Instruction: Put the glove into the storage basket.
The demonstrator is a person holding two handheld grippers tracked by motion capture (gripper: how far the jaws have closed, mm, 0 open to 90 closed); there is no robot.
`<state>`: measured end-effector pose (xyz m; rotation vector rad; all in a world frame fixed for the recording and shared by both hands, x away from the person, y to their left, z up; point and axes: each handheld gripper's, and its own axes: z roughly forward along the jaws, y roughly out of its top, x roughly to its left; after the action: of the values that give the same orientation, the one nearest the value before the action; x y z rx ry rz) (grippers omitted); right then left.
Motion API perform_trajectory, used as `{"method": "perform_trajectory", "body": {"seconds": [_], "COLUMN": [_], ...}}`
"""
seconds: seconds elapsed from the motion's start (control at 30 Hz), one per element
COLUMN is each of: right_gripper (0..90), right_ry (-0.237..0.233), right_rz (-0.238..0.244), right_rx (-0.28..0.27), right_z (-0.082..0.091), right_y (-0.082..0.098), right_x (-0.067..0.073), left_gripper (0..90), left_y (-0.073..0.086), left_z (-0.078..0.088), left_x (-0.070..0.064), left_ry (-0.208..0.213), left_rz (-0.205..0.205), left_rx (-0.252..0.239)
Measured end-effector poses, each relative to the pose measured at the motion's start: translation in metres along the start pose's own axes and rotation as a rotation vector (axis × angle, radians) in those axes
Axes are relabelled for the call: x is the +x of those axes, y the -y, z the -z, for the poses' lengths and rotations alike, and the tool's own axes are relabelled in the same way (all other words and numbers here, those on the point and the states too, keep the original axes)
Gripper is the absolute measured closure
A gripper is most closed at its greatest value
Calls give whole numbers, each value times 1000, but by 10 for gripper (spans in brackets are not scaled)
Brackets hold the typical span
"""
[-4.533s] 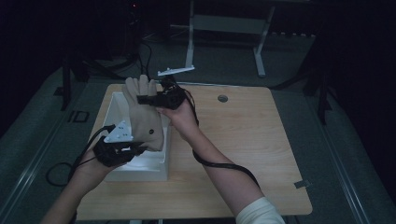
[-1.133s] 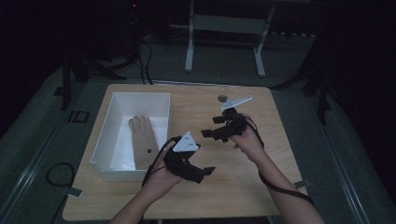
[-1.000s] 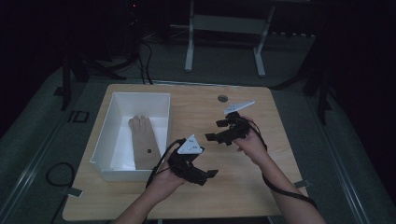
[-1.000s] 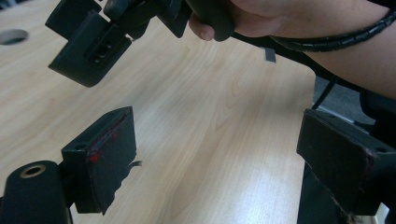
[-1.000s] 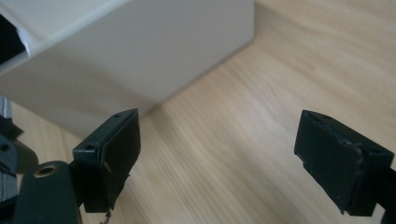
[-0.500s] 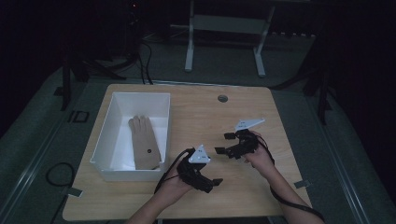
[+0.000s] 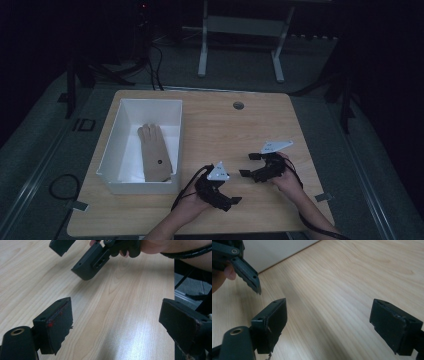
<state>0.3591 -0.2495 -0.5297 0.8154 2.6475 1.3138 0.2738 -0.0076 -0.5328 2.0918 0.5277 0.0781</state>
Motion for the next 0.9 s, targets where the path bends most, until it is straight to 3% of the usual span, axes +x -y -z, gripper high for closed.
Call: {"method": "perform_trajectory", "body": {"seconds": [0.3,0.47,0.57,0.9], "right_gripper": [140,140,140,140], "right_ry": [30,43,55,86], "right_rz": [-14,-41,-45,-63], "right_rx": [-13,-14,-7,-18], "right_z": [15,21,23,35], "right_y": [27,41,48,65], "right_x": [-4,-5,-5,-6], "left_gripper": [123,122,122,123], "left_y": [3,6,8,16], "left_z": [-13,-20,-23,-25], "left_x": [-3,-8,-9,-9], "left_ry": [11,-16,-9,-33], "left_rz": [-24,-55,-66,-86], "left_rx": [-6,14,23,18]}}
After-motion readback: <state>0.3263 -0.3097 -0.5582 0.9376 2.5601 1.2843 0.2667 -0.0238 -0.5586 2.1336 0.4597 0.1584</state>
